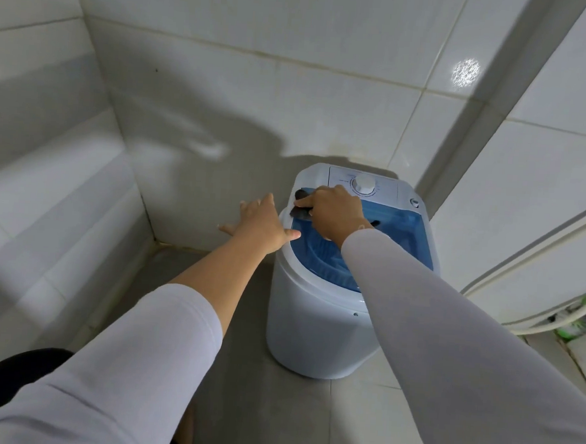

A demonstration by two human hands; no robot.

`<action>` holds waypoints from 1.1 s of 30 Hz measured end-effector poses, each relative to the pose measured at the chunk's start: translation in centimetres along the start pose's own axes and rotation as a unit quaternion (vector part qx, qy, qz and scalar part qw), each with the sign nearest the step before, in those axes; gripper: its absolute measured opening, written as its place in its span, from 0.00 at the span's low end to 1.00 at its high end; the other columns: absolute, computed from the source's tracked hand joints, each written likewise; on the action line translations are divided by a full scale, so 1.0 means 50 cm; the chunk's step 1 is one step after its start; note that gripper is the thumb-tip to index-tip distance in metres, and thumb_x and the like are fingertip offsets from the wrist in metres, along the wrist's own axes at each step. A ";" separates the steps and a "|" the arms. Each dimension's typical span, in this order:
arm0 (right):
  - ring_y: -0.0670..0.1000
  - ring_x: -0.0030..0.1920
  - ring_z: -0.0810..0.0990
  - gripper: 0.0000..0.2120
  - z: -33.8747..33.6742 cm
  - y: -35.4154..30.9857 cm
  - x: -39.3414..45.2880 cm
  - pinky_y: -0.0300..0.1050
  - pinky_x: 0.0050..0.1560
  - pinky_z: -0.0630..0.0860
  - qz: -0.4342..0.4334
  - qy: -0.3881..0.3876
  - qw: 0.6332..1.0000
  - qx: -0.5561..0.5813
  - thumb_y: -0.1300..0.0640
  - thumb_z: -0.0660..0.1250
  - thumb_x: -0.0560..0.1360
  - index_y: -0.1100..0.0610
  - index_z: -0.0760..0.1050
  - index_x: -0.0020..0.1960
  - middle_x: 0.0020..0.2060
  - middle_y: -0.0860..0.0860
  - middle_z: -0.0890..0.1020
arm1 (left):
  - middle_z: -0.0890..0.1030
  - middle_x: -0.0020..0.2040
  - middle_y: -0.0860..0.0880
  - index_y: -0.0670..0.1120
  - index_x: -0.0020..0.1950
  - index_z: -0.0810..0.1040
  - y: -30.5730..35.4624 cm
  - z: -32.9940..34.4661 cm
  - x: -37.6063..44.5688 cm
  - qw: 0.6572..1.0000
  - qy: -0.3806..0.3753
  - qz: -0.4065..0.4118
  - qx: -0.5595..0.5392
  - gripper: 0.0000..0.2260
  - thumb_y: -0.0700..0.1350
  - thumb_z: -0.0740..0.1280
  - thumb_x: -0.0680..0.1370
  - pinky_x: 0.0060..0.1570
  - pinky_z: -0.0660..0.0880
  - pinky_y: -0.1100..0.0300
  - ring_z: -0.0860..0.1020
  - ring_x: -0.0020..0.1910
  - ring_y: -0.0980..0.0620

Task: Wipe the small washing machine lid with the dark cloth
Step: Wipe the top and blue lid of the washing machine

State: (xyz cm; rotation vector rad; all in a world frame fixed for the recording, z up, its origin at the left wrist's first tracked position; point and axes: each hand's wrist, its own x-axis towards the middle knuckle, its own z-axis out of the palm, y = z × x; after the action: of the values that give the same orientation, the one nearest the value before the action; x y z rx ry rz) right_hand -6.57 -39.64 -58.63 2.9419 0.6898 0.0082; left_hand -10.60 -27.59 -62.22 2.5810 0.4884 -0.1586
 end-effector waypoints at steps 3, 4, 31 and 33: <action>0.57 0.65 0.71 0.22 0.013 0.015 0.001 0.51 0.52 0.72 0.023 0.016 1.000 0.009 0.61 0.56 0.79 0.44 0.70 0.69 0.64 0.52 0.75 | 0.54 0.79 0.47 0.50 0.79 0.46 0.000 -0.001 -0.005 1.000 -0.002 -0.006 0.003 0.43 0.62 0.68 0.73 0.69 0.53 0.29 0.50 0.79 0.44; 0.57 0.64 0.71 0.22 0.017 0.021 0.002 0.51 0.51 0.72 0.035 0.018 0.999 0.010 0.61 0.56 0.78 0.46 0.71 0.69 0.63 0.52 0.75 | 0.54 0.79 0.47 0.50 0.79 0.46 -0.001 -0.001 -0.006 1.000 -0.003 -0.007 0.005 0.43 0.62 0.67 0.73 0.69 0.53 0.29 0.49 0.79 0.44; 0.61 0.57 0.76 0.19 0.061 0.281 -0.117 0.48 0.46 0.73 0.203 -0.012 0.975 0.095 0.58 0.56 0.77 0.45 0.74 0.64 0.58 0.58 0.78 | 0.58 0.78 0.43 0.47 0.79 0.49 -0.013 0.018 0.014 0.999 0.036 -0.002 0.017 0.46 0.63 0.69 0.71 0.71 0.60 0.35 0.55 0.77 0.40; 0.60 0.55 0.76 0.18 0.061 0.289 -0.121 0.47 0.42 0.70 0.221 -0.020 0.968 0.114 0.57 0.57 0.77 0.48 0.76 0.63 0.55 0.58 0.79 | 0.59 0.78 0.43 0.47 0.79 0.49 -0.015 0.018 0.014 0.999 0.036 -0.004 0.013 0.46 0.63 0.69 0.71 0.71 0.60 0.35 0.55 0.77 0.40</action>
State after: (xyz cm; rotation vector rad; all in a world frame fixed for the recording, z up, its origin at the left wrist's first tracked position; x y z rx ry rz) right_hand -5.49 -55.50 -59.82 3.2383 0.0160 -0.0962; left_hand -10.24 -27.22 -63.49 2.6187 0.5269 -0.0753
